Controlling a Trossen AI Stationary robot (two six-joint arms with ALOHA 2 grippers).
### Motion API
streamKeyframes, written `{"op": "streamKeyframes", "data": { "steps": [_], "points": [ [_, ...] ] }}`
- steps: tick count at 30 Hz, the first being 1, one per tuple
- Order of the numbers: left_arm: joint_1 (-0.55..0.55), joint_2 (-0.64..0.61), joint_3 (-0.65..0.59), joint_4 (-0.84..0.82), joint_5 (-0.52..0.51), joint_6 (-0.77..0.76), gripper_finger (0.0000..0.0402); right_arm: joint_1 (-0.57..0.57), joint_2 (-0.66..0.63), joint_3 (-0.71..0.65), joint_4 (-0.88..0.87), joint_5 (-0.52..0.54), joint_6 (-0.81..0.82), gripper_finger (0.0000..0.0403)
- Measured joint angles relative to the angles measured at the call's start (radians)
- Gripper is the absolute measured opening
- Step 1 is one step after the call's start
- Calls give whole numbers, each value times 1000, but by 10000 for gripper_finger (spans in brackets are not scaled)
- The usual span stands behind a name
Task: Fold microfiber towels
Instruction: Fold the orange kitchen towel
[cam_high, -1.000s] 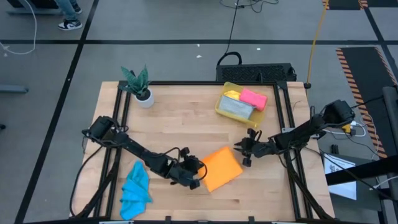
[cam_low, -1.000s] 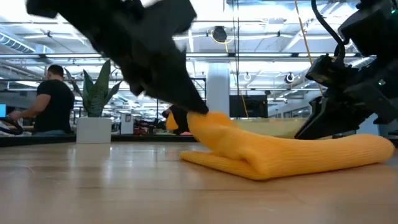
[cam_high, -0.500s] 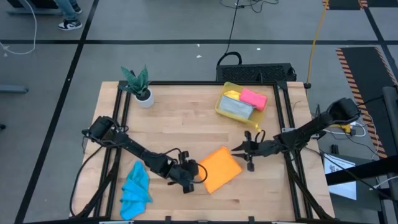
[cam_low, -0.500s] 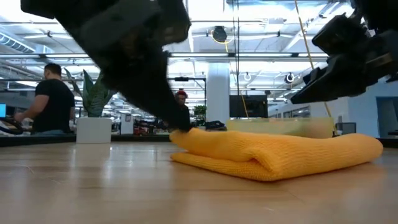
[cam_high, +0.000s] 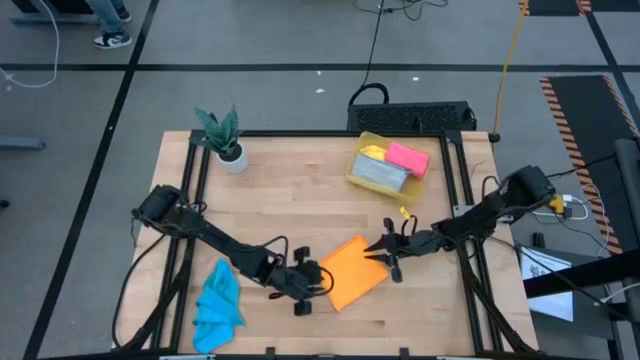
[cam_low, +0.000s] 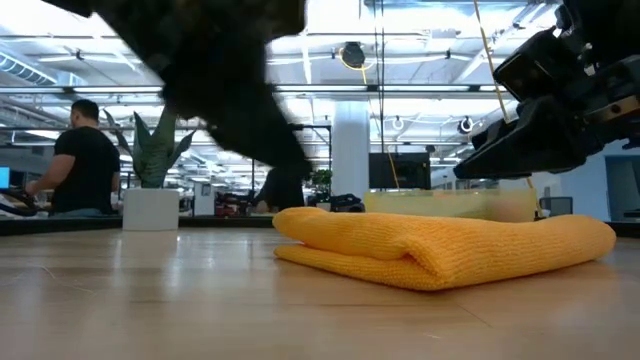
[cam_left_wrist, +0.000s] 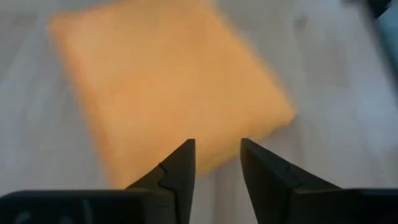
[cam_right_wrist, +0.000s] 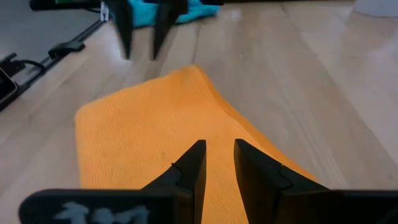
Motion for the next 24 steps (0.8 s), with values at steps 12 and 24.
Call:
{"op": "streamKeyframes", "data": {
  "steps": [12, 24],
  "points": [
    [21, 137, 2, 107, 217, 30, 41, 0, 144, 0, 83, 2, 16, 73],
    [13, -6, -1, 31, 139, 57, 3, 35, 56, 43, 47, 0, 22, 73]
  ]
}}
